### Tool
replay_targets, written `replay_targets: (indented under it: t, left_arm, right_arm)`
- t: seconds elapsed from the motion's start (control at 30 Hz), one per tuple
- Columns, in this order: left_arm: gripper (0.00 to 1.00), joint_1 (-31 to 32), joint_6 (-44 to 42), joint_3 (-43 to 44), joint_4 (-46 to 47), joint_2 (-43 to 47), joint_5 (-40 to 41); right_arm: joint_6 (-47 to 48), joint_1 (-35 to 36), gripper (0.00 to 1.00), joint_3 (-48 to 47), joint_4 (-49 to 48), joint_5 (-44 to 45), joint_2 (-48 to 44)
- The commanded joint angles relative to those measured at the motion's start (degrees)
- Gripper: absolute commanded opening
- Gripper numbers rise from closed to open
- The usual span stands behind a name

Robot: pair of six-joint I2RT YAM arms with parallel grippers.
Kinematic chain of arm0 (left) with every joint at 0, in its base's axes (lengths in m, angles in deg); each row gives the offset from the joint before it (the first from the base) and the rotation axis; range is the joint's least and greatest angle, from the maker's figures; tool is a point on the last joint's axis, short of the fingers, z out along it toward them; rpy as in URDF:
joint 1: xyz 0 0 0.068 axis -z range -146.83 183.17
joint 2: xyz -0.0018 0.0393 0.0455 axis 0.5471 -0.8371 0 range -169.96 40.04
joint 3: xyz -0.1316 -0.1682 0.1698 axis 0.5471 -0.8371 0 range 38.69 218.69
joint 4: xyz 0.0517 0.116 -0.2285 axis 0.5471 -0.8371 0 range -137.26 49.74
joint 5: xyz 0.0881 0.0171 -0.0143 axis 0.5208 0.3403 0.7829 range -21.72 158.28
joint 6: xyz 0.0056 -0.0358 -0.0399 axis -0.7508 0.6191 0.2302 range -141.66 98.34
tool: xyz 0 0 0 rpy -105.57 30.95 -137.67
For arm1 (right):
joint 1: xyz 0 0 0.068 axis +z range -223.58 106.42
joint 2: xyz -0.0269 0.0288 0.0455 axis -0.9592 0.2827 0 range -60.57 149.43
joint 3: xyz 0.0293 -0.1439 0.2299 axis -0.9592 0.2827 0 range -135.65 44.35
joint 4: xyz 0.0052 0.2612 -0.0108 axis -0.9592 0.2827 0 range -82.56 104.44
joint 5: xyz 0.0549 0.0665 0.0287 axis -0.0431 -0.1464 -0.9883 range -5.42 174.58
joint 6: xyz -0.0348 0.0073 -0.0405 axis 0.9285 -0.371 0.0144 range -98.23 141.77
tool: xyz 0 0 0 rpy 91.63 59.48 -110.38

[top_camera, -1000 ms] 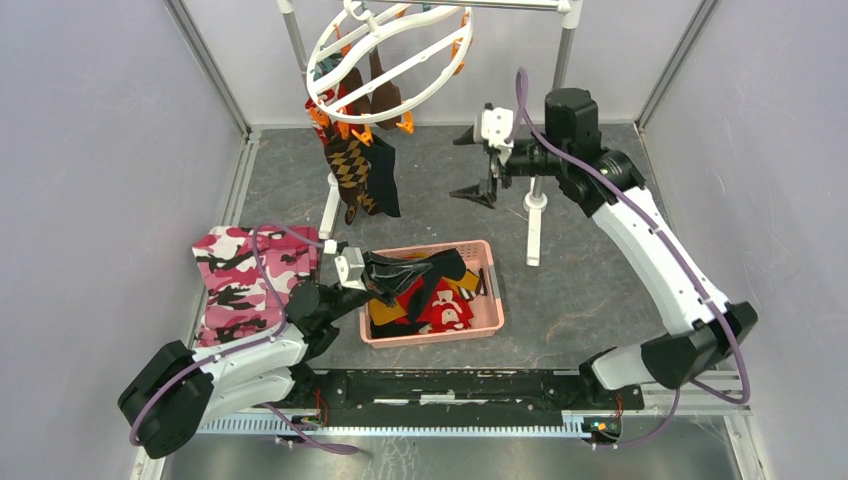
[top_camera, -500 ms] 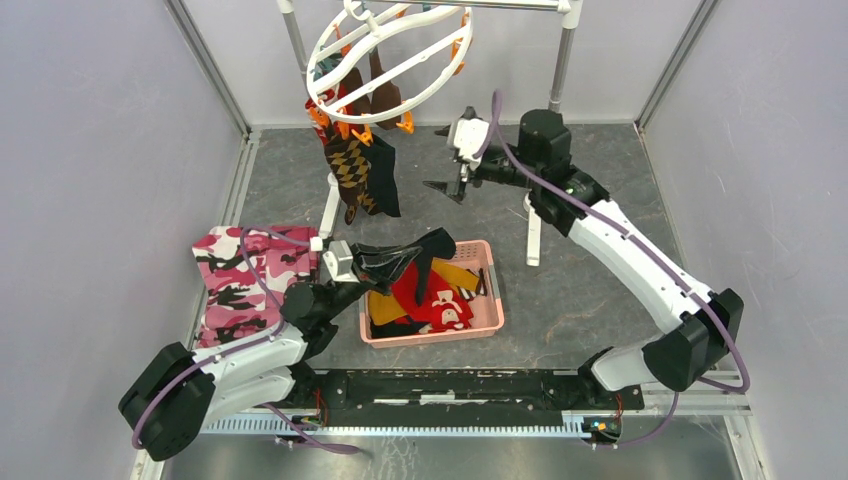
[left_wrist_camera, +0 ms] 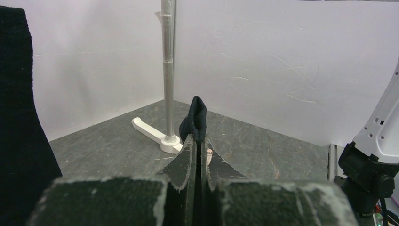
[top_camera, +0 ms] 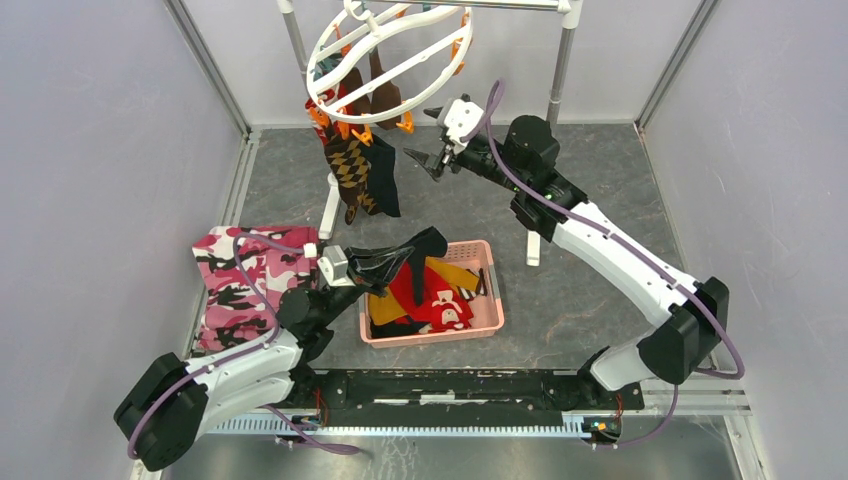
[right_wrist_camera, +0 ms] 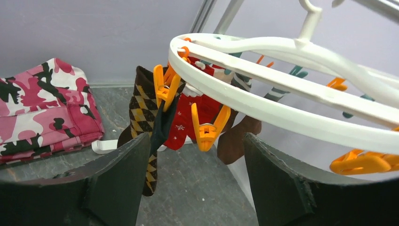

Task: Clip the socks to the hanger
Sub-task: Open the clamp at the hanger.

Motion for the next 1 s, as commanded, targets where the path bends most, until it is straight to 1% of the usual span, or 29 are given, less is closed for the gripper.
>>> replay_targets:
  t: [0.0,0.17,0.43,0.97]
  left_arm:
    - [0.02,-0.3,-3.2,-0.2,1.1,0.1,0.8]
    - [0.02,-0.3,-3.1,-0.2,1.2,0.0,0.7]
    - [0.02,-0.3,-3.5,-0.5,1.0,0.3,0.8]
    - [0.02,-0.4,-3.8,-0.7,0.8,0.7,0.8]
  right_arm:
    - [-6.8,0.6,0.77,0.5,-4.5,4.9,1.2]
    - [-9.5,0.7,0.75,-0.6,-6.1,7.2,3.1]
    - [-11.1,1.3,0.71,-4.7,-7.2,6.7,6.9]
    - [-13.7,1.8,0.64,-7.8,-8.6,8.3,9.3]
